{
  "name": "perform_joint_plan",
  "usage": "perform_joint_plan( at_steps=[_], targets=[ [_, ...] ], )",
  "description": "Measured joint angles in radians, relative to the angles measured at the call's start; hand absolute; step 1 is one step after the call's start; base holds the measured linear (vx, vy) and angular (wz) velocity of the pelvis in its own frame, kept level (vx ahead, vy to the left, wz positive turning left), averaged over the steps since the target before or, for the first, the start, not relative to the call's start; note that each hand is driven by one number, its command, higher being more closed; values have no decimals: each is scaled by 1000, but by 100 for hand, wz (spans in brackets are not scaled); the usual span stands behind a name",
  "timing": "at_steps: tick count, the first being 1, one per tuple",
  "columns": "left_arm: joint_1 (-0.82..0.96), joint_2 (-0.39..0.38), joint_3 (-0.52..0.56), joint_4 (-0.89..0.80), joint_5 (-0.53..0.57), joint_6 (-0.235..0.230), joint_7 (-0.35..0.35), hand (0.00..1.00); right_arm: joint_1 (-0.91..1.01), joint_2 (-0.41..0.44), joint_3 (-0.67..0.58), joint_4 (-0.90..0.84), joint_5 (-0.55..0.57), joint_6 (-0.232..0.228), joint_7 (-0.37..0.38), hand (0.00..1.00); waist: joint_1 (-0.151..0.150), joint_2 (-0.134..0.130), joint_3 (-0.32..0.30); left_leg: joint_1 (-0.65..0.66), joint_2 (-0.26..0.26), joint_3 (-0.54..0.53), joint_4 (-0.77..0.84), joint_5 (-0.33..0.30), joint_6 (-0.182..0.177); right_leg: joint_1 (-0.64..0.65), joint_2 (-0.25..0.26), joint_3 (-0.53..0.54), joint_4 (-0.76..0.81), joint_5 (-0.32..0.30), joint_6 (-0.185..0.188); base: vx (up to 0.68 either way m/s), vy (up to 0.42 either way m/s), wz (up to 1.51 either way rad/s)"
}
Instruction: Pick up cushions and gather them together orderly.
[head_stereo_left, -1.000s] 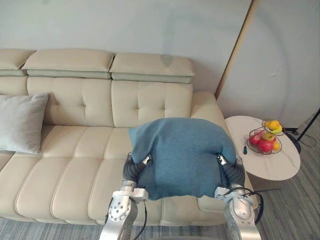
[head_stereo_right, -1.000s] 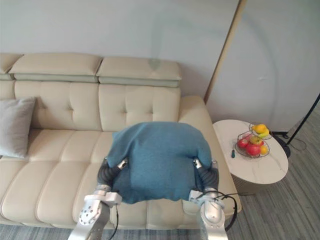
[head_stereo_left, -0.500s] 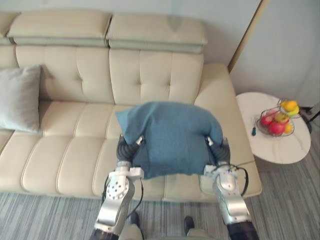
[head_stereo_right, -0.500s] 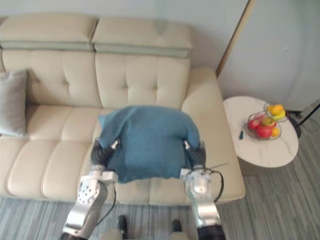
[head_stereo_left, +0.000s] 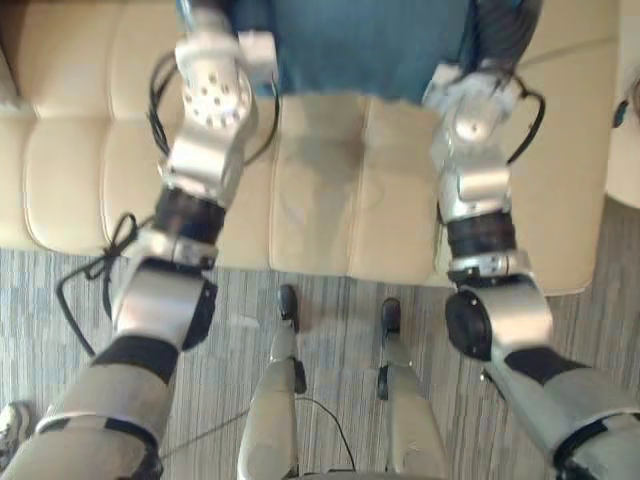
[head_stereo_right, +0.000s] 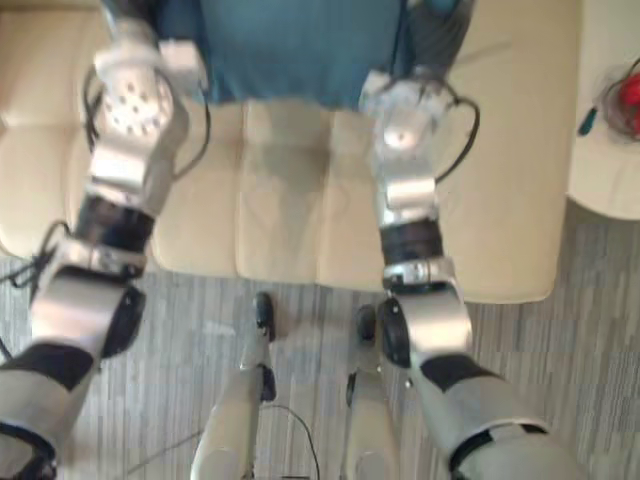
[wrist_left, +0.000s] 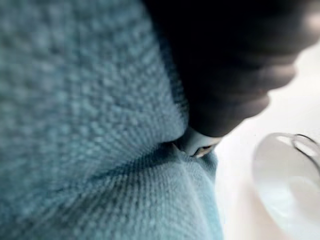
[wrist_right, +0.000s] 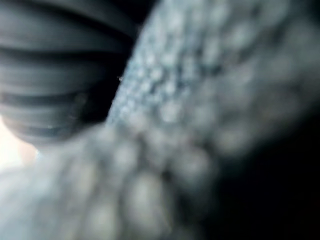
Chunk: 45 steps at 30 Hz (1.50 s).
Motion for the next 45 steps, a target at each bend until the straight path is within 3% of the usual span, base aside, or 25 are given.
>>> perform_joint_plan(
  at_steps=[2, 7, 12, 17, 22, 25, 31, 39, 45],
  targets=[
    [-42, 4, 1, 47, 24, 0, 18, 0, -42, -13, -3, 31, -5, 7, -29, 0, 0, 12, 8, -28, -3, -22, 0, 1, -1, -5, -2, -21, -24, 5, 0, 39, 22, 22],
    [-96, 2, 39, 152, 41, 11, 33, 0, -114, -28, -4, 98, 3, 34, -45, 0, 5, 11, 30, -101, -4, -29, 0, 1, -2, -63, -4, -33, -41, 6, -1, 37, 25, 8],
    [-90, -51, 113, 211, 38, 30, 10, 0, -86, -52, 10, 111, 47, 47, 11, 0, 7, 6, 53, -154, 4, -25, 0, 2, -2, -111, -2, -39, -43, 6, -1, 38, 38, 0],
    [66, -109, 230, 232, 29, 49, -22, 0, 47, -55, 91, 139, 114, 77, 100, 0, 12, 1, 57, -158, 18, 6, 0, 3, -4, -146, 8, -9, -14, 5, -1, 18, 32, -17],
    [151, -120, 251, 215, 15, 47, -43, 0, 110, -56, 137, 133, 133, 75, 141, 0, 24, -5, 61, -131, 44, 27, 0, 14, -21, -155, 36, 11, 43, -6, -8, -16, 17, -15],
    [199, -126, 249, 194, -20, 47, -49, 0, 155, -55, 148, 108, 133, 73, 156, 0, 26, -5, 61, -97, 51, 27, 0, 15, -24, -155, 44, 16, 115, -48, -17, -30, 11, -3],
    [258, -121, 222, 114, -63, 46, -67, 0, 267, -69, 125, -13, 153, 66, 159, 0, 29, -5, 61, -69, 57, 22, 0, 24, -37, -188, 51, 17, 267, -125, -20, -43, 13, 10],
    [594, -67, 231, -303, -92, -11, -72, 0, 621, -83, 70, -442, 159, 39, 197, 0, 33, -7, 60, 53, 46, 16, 0, 21, -44, -125, 39, 16, 400, -205, -27, -19, -45, 9],
    [1016, -231, 276, -501, -89, -14, -159, 0, 1033, -52, 8, -653, 137, 19, 287, 0, 29, -18, 30, 169, 38, -3, 0, -11, -42, -7, 27, -14, 419, -259, -35, 23, -75, 13]
  ],
)
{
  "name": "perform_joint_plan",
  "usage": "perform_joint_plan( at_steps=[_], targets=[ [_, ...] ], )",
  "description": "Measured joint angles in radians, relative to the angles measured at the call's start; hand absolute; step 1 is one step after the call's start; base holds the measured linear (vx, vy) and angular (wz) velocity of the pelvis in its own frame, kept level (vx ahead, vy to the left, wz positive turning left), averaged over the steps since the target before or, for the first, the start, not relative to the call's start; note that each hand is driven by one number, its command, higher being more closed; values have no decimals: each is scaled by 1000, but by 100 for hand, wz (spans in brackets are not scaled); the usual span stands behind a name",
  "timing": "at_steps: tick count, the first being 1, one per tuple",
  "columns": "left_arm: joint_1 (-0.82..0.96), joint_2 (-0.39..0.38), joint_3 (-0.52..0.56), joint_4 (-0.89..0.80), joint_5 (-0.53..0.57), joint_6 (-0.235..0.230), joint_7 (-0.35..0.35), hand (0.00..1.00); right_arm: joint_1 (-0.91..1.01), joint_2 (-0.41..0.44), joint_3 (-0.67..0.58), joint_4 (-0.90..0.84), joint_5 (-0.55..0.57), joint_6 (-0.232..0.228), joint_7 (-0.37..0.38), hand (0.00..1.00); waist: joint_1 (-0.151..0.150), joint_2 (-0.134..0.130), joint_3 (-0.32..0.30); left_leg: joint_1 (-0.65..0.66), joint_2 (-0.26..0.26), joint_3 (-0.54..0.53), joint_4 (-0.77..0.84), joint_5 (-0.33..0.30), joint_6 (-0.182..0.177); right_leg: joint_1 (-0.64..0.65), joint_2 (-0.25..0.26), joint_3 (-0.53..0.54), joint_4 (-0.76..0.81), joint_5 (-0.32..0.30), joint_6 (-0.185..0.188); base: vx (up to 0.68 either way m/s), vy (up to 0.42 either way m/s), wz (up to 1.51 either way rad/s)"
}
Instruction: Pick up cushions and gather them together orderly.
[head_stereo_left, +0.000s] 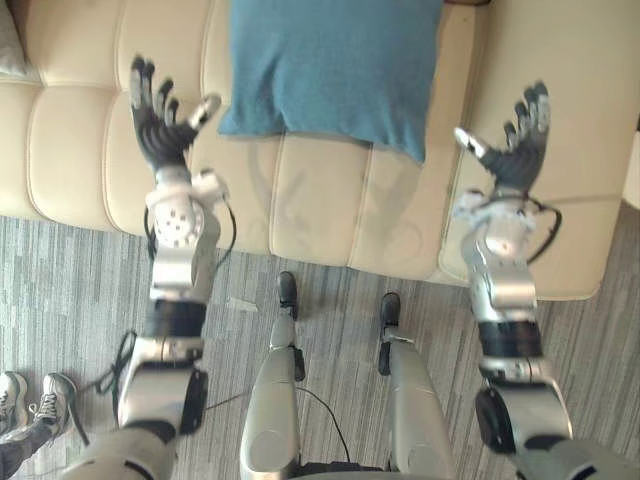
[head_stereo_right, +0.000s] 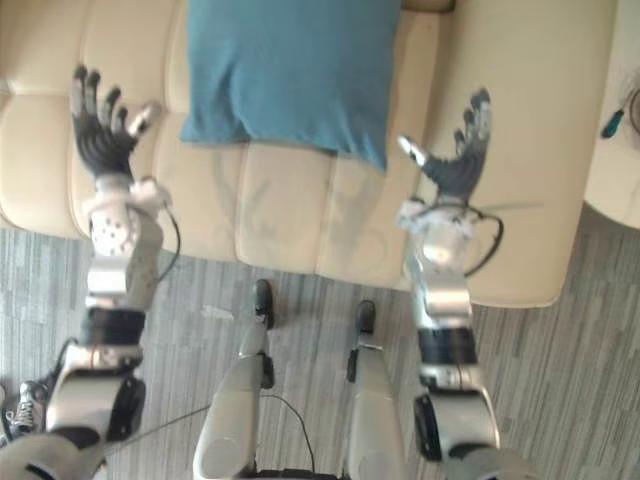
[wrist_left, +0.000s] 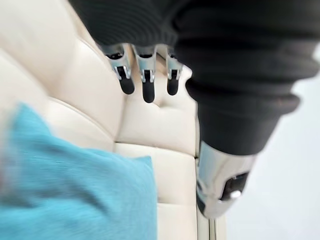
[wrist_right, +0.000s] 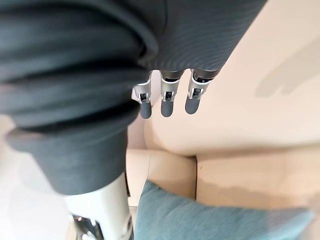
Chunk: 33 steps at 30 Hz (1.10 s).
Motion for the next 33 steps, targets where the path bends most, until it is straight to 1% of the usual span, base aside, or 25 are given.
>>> perform_joint_plan(
  at_steps=[1, 2, 4, 5, 7, 8, 10, 12, 15, 17, 19, 20, 23, 26, 27, 33],
  targets=[
    [83, -34, 1, -1, 0, 4, -20, 0, 63, 28, 1, -3, -9, -11, 23, 0, -1, -7, -23, 12, 1, 0, 0, -9, 2, 14, 0, -5, -2, -9, -8, 38, -51, 3],
    [148, -63, 1, -1, 1, 7, -40, 0, 119, 53, 1, -3, -17, -14, 48, 0, -2, -13, -44, 24, 2, -1, 0, -14, 1, 28, 0, -7, -4, -12, -8, 76, -58, 5],
    [262, -112, 1, 5, 3, 16, -76, 0, 228, 92, 1, 1, -16, -17, 85, 0, -2, -13, -68, 69, 3, -5, 0, -26, 1, 84, -1, -17, -22, -18, -6, 101, -43, 9],
    [324, -133, 1, 27, 11, 18, -92, 0, 291, 117, 1, 8, -16, -20, 104, 0, -1, -13, -97, 90, 3, -6, 0, -35, 3, 114, -1, -22, -36, -19, -4, 80, -24, 5],
    [400, -147, 1, 83, 33, 24, -113, 0, 369, 150, 4, 36, -17, -25, 130, 0, -2, -19, -134, 135, 3, 0, 2, -53, 1, 162, -2, -19, -46, -22, 0, 128, -24, -2],
    [444, -157, 3, 138, 60, 34, -138, 0, 421, 165, 5, 86, -20, -31, 153, 0, -5, -22, -173, 152, 3, 2, 19, -72, 0, 192, -2, -20, -60, -26, 0, 156, -28, -4],
    [481, -164, 6, 229, 91, 47, -161, 0, 454, 173, 10, 179, -35, -34, 178, 0, -5, -24, -207, 180, 5, 5, 41, -98, -2, 236, -2, -21, -80, -28, 0, 109, -19, -6],
    [503, -189, 32, 368, 130, 59, -189, 0, 479, 174, 20, 321, -49, -34, 204, 0, -8, -23, -254, 219, 6, 8, 43, -106, -7, 290, -2, -26, -113, -28, 0, 90, -10, -3],
    [506, -200, 55, 559, 192, 68, -208, 0, 495, 192, 13, 519, -56, -29, 227, 0, -9, -27, -306, 271, 9, 20, 31, -124, -9, 346, 0, -27, -156, -25, 1, 51, 4, -5],
    [515, -200, 77, 651, 228, 74, -208, 0, 499, 213, -2, 635, -74, -21, 234, 0, -11, -31, -342, 295, 10, 28, 12, -126, -10, 374, 2, -25, -190, -19, 0, 75, 10, -9],
    [518, -199, 97, 706, 252, 81, -209, 0, 501, 215, -3, 732, -95, -12, 241, 0, -12, -35, -357, 316, 7, 30, 1, -127, -11, 402, 1, -24, -218, -9, 0, 77, 17, -1],
    [513, -196, 107, 727, 266, 83, -210, 0, 500, 216, -11, 781, -97, -9, 243, 0, -12, -37, -365, 320, 6, 28, 1, -129, -13, 416, 0, -25, -234, 0, 8, 63, 20, 1],
    [502, -185, 117, 777, 284, 83, -211, 0, 495, 222, -61, 849, -103, 10, 244, 0, -12, -38, -367, 337, 2, 30, 0, -134, -16, 451, -2, -24, -273, 14, 11, 52, 16, -1],
    [499, -181, 145, 797, 285, 83, -211, 0, 488, 221, -92, 902, -103, 17, 243, 0, -13, -41, -371, 353, 0, 29, -1, -139, -21, 472, -2, -20, -291, 17, 12, 39, 5, -4],
    [482, -147, 149, 882, 324, 83, -217, 0, 388, 206, -160, 1066, -102, 31, 244, 0, -55, -49, -371, 405, -10, 26, -2, -177, -26, 539, -6, -12, -329, 8, 10, 0, 0, 0],
    [483, -147, 149, 882, 324, 83, -217, 0, 388, 206, -160, 1066, -102, 31, 244, 0, -54, -49, -371, 405, -10, 24, -2, -177, -26, 541, -6, -14, -329, 8, 10, 0, 0, 1]
  ],
)
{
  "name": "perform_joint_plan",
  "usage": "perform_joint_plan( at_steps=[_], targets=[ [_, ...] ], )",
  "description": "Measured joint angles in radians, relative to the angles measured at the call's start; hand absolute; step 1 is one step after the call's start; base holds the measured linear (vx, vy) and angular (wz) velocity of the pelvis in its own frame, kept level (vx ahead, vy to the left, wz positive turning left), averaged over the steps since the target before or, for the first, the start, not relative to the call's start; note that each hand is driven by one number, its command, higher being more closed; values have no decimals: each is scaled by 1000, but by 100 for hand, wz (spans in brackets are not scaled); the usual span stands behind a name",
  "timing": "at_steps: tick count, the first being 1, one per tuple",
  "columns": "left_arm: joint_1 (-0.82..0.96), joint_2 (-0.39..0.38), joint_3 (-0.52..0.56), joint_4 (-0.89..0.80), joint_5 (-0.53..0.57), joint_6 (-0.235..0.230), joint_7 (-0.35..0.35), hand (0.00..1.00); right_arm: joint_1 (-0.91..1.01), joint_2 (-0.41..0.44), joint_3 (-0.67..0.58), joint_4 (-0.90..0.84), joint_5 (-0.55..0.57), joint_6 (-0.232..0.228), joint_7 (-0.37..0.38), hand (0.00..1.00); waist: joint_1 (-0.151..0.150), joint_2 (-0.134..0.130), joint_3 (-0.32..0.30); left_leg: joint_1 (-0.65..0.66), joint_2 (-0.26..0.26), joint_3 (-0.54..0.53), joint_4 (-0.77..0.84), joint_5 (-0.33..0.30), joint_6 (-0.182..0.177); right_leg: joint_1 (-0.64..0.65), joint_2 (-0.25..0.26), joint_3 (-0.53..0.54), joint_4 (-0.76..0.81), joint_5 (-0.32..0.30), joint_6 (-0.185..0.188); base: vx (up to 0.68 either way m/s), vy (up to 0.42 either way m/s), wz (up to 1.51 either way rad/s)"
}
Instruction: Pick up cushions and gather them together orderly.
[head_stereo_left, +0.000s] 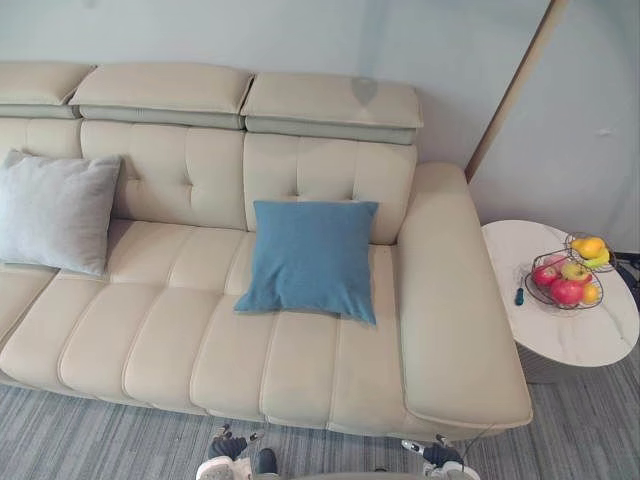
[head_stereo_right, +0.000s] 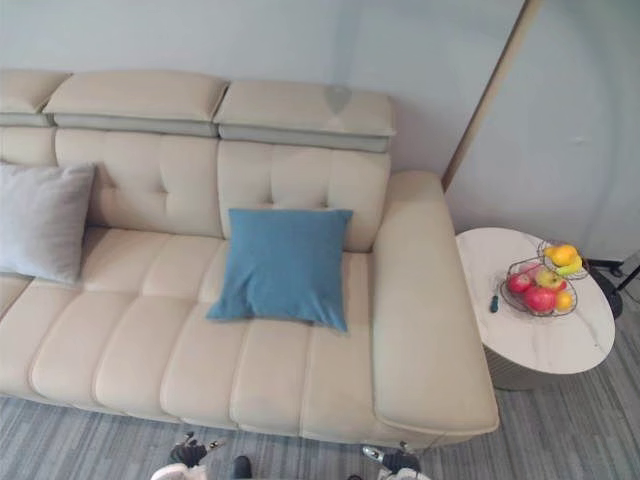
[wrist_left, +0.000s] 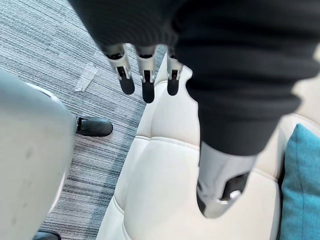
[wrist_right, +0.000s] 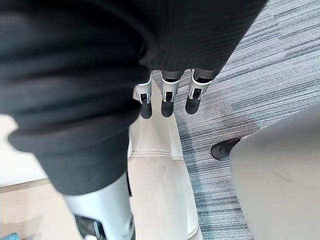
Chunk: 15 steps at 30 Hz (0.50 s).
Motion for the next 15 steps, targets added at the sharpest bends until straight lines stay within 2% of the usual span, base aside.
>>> perform_joint_plan(
  at_steps=[10, 15],
  targets=[
    [1, 12, -7, 22, 7, 3, -22, 0, 8, 0, 0, 3, -27, 19, -1, 0, 0, -1, 5, 28, -2, 9, 1, -3, 1, 27, -5, -10, -2, 0, 1, -5, 2, 0],
    [3, 17, -8, 23, 19, 7, -35, 0, -9, -3, 1, 3, -37, 27, -1, 0, 2, -3, 23, 52, 2, 85, 1, -20, 1, 3, -4, 55, 1, 10, 7, -36, 22, -37]
  ],
)
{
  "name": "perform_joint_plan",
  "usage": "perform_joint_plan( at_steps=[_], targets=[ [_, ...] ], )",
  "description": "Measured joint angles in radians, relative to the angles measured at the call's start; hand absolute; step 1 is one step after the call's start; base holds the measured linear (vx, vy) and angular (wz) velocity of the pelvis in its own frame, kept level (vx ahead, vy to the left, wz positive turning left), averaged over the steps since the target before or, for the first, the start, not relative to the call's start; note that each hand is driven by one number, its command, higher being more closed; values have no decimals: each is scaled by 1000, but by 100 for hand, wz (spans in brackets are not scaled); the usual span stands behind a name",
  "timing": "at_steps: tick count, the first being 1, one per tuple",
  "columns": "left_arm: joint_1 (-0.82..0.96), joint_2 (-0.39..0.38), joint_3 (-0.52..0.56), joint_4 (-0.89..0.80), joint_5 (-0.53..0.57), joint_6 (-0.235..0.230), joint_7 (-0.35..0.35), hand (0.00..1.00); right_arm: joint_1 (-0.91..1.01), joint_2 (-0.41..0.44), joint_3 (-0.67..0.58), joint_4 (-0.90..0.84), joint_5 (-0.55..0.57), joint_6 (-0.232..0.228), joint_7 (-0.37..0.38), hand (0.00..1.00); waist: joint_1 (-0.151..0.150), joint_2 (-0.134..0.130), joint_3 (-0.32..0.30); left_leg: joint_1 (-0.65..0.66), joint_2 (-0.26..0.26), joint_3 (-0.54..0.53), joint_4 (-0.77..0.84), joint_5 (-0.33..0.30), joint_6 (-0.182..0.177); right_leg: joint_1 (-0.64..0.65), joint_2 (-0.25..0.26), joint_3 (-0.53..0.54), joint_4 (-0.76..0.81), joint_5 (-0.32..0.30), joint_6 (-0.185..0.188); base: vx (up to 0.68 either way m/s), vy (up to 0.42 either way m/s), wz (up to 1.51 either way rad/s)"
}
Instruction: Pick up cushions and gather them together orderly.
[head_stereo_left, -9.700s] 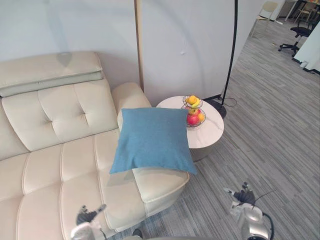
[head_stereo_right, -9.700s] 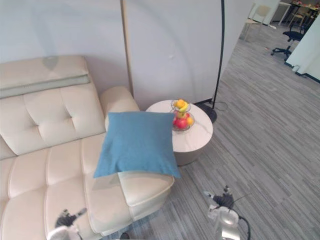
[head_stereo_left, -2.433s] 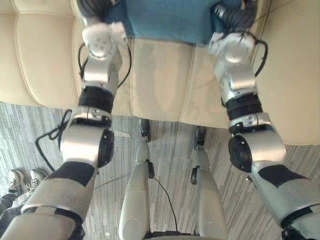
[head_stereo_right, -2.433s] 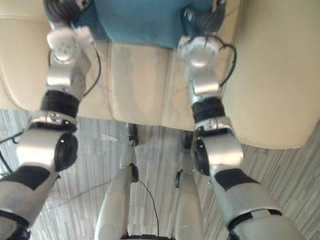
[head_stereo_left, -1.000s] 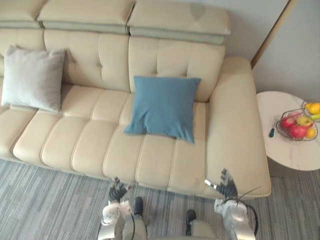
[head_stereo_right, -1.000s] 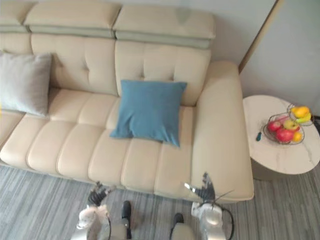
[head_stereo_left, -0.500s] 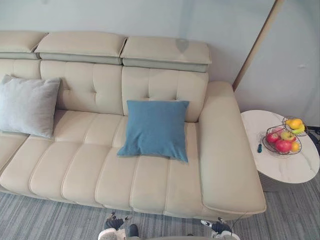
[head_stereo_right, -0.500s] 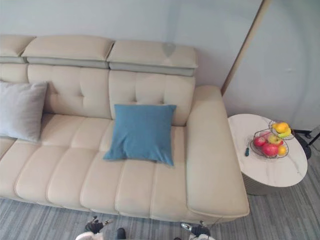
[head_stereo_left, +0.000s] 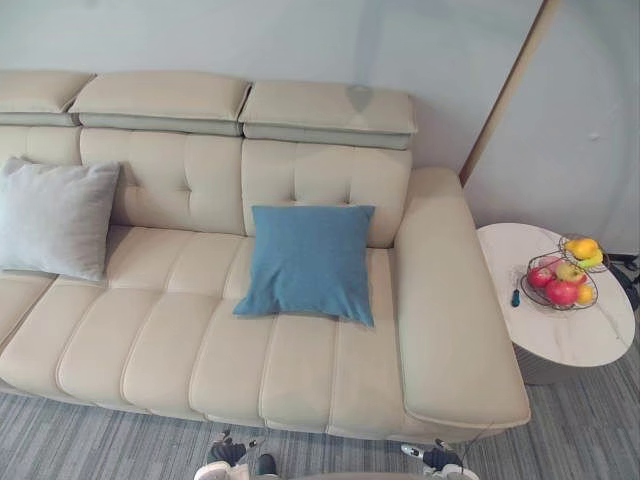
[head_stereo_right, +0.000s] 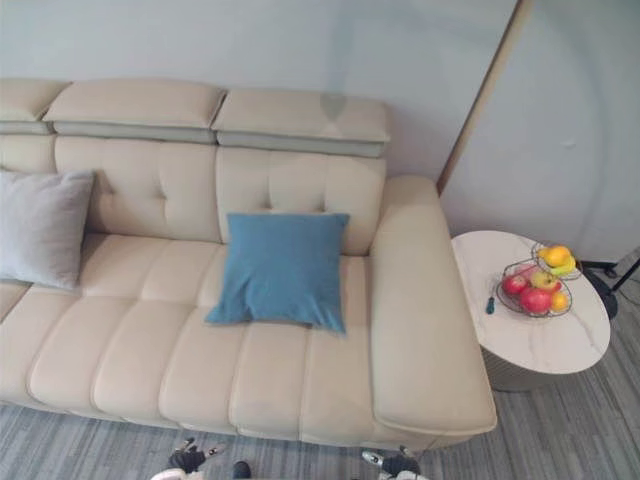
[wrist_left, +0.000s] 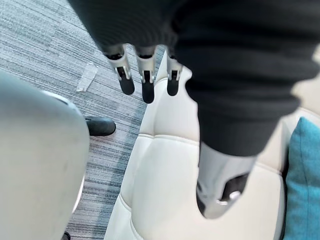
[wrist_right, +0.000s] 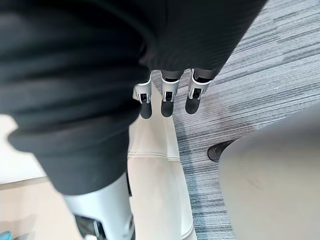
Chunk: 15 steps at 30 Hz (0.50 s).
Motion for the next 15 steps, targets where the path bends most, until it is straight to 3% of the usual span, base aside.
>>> perform_joint_plan(
  at_steps=[5, 8, 10, 11, 12, 13, 14, 15],
  targets=[
    [-28, 7, 0, 1, 2, 2, 0, 0, -28, 3, 14, -13, -25, 1, -3, 0, 3, -15, 30, -1, 11, 131, 1, -9, 2, -83, 15, 90, 11, 59, 11, -30, 21, -80],
    [-51, 12, -9, -1, 1, 6, 1, 0, -37, 11, 60, -69, -32, 3, -12, 0, 10, -6, 42, -27, 47, 218, 41, -22, 10, -159, 44, 39, 31, 151, 16, -70, 2, -92],
    [-88, 7, -8, -21, 1, 8, 1, 0, -33, 4, 93, -93, -32, 1, -18, 0, 10, 6, 51, -64, 76, 255, 103, -42, 40, -168, 43, -3, 25, 188, 18, -114, 2, -27],
    [-92, 8, -7, -39, 0, 8, 1, 0, -38, 7, 95, -102, -32, 1, -20, 0, 6, 13, 56, -66, 77, 251, 112, -44, 41, -183, 34, -42, 125, 118, -8, -106, -15, 15],
    [-91, 8, -7, -64, 0, 4, 1, 0, -24, 10, 102, -112, -32, 1, -20, 0, 5, 10, 54, -67, 74, 237, 124, -44, 40, -210, 4, -108, 346, -2, -38, -90, -90, 57],
    [-86, 20, -8, -83, -1, 0, 2, 0, -9, 10, 114, -111, -33, -1, -20, 0, 5, 0, 48, -69, 68, 209, 145, -43, 40, -190, -36, -154, 534, -69, -17, -51, -119, 62],
    [-81, 26, -7, -84, -1, 0, 3, 0, -1, 10, 120, -111, -34, -1, -20, 0, 7, -8, 43, -73, 63, 204, 160, -43, 40, -180, -55, -163, 579, -79, -13, -31, -186, 47],
    [-75, 44, 2, -81, -1, 2, 4, 0, -6, 8, 125, -110, -35, -1, -20, 0, 14, -32, 39, -85, 52, 207, 197, -44, 39, -181, -62, -162, 572, -90, 8, -46, -128, 9]
  ],
)
